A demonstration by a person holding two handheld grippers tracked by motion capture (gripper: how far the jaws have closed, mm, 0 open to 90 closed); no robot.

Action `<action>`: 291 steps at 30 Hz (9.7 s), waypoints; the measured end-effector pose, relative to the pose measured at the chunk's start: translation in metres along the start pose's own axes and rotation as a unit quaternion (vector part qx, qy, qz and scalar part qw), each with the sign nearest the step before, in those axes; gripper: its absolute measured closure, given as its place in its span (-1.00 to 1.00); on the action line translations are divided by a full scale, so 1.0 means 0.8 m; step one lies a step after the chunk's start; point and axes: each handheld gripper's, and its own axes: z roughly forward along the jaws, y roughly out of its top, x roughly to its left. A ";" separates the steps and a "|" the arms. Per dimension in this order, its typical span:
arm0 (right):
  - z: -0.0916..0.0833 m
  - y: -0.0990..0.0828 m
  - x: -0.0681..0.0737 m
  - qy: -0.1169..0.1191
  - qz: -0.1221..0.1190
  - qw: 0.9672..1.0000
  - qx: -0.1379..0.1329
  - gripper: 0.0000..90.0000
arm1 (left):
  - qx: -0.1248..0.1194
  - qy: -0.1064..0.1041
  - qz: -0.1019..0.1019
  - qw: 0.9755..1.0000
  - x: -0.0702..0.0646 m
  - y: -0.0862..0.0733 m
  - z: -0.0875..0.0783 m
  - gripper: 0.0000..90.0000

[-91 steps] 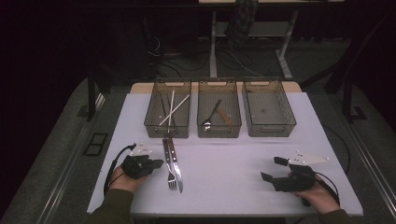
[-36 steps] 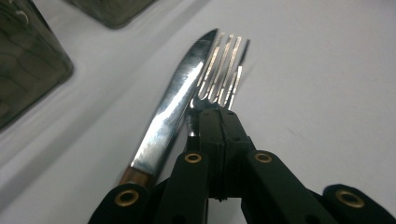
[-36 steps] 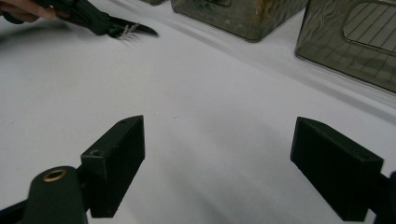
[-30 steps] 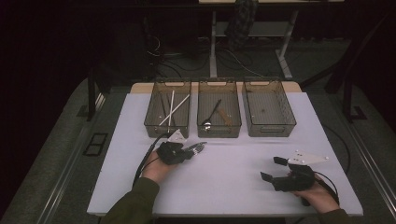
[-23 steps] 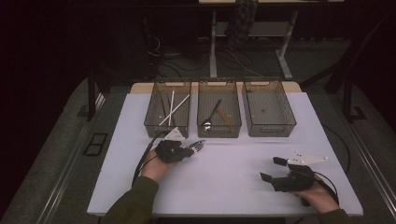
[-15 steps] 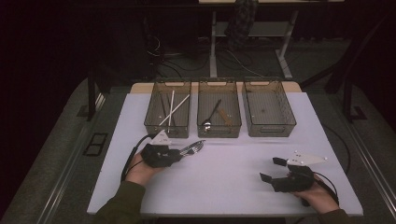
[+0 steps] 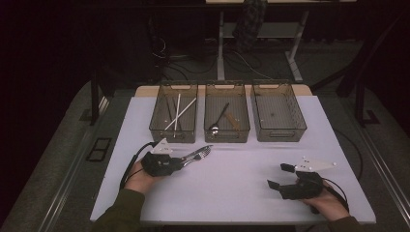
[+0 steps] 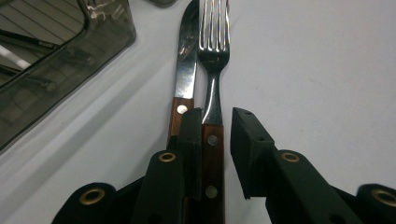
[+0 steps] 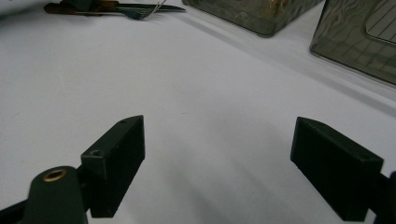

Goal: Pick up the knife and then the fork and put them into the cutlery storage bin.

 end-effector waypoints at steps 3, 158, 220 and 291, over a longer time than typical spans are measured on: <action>0.000 0.000 0.000 0.000 0.001 1.000 -0.001 -0.61 | 0.004 0.000 0.002 1.000 -0.001 0.000 0.002 0.63; 0.025 0.212 -0.215 -0.152 0.111 0.982 0.000 0.86 | -0.073 -0.049 -0.027 0.996 -0.064 -0.010 0.001 -1.00; -0.006 0.017 -0.029 -0.011 0.023 0.999 -0.040 -0.63 | -0.019 0.000 -0.049 0.999 0.006 0.019 -0.015 0.36; 0.046 0.071 0.009 0.114 0.113 0.986 -0.050 0.03 | -0.115 -0.041 0.013 0.992 -0.108 0.117 0.042 0.70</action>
